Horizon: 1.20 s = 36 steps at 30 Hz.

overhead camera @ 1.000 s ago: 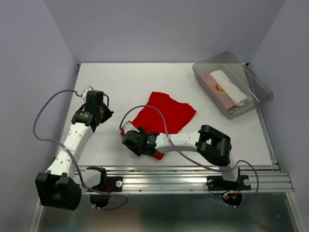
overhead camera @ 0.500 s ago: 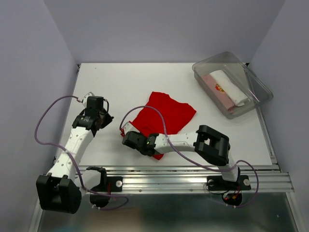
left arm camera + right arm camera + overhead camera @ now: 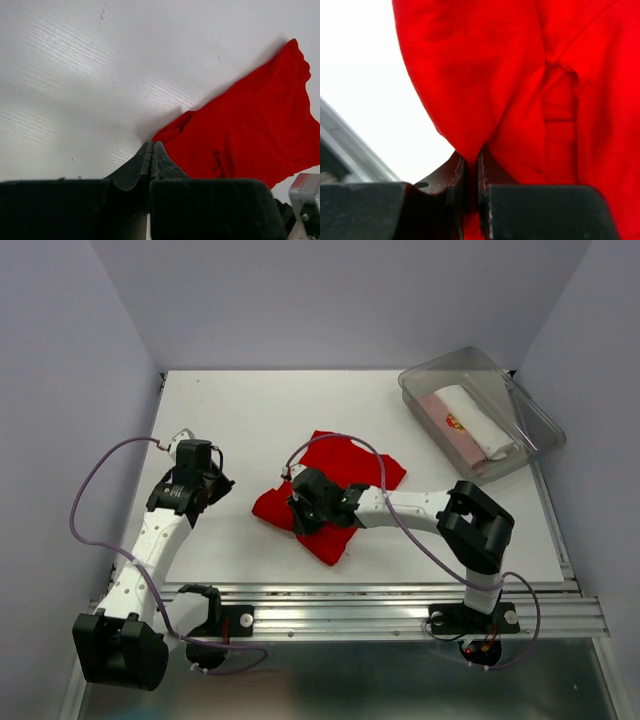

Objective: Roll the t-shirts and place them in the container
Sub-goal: Roll the T-shirt to the center of the board.

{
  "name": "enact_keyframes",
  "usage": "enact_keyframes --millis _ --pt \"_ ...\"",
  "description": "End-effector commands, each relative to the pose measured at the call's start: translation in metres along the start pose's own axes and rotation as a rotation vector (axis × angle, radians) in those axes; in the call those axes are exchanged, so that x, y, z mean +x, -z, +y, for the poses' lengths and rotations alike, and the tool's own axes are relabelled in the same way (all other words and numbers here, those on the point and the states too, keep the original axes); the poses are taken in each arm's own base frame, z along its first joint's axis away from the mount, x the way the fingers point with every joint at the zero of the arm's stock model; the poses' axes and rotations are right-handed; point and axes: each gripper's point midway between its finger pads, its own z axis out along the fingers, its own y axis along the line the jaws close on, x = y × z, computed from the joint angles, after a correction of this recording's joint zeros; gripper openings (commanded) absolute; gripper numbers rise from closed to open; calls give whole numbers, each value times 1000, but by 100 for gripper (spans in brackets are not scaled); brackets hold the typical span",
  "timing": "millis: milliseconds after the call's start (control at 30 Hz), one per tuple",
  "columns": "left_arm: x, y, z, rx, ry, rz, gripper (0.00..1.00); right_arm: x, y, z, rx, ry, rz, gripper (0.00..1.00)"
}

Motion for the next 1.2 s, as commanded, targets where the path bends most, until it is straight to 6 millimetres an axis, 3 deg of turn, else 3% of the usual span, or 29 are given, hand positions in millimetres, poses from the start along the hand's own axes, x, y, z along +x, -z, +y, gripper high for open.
enact_keyframes --millis 0,233,300,433,667,967,1167 --pt "7 -2 1 33 -29 16 1 -28 22 36 -288 -165 -32 1" --pt "23 1 -10 125 -30 63 1 -28 32 51 -521 -282 71 1" --pt "27 1 -10 136 -31 76 0 -38 33 45 -558 -310 50 1" --pt "39 0 -9 152 -32 110 0 -34 34 45 -624 -371 100 1" --pt "57 -5 -14 184 -30 175 0 -26 25 37 -659 -432 153 1" --pt "64 0 -22 191 -32 191 0 -19 20 33 -704 -491 202 1" --pt "87 1 -30 182 -52 234 0 -14 17 29 -714 -509 222 1"
